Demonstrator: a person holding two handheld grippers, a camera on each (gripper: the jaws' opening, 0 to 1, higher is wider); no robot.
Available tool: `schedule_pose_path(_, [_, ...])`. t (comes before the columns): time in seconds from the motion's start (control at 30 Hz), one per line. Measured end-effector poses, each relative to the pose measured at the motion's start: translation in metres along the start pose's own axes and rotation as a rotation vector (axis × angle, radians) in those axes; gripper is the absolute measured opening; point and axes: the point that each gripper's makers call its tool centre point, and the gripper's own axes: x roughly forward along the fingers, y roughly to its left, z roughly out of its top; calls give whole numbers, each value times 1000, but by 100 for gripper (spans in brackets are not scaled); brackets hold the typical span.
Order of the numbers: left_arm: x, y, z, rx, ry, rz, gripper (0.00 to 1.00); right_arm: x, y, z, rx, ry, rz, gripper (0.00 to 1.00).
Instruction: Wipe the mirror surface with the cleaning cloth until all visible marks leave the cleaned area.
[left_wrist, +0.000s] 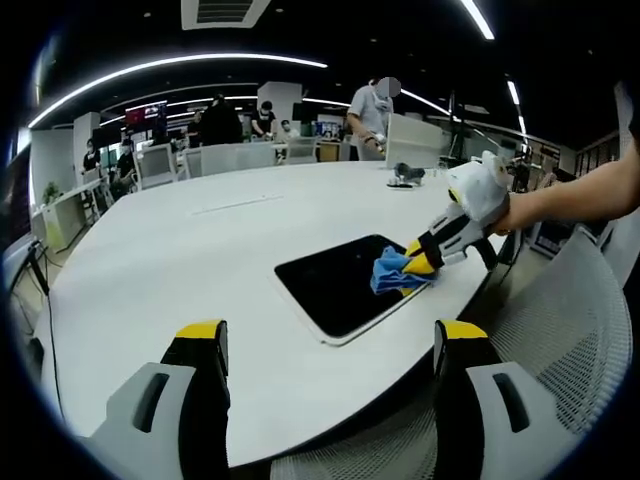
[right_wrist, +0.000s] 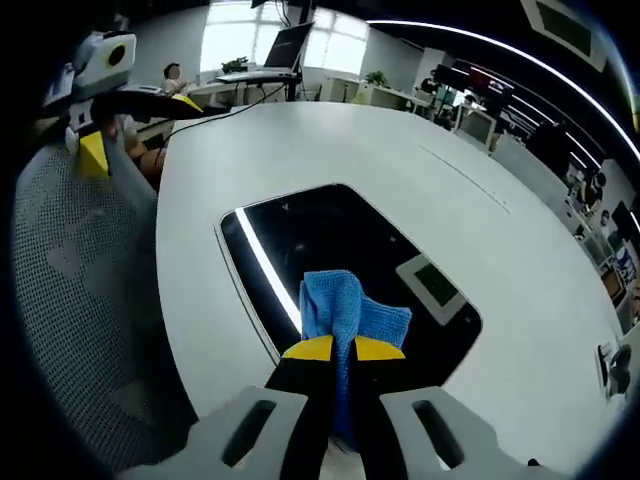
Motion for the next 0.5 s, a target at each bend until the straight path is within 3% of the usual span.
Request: schedule_pose_path(0.5, [-1,0,0,-1,-1,1,83,-9,15,-5,36,-12,17,0])
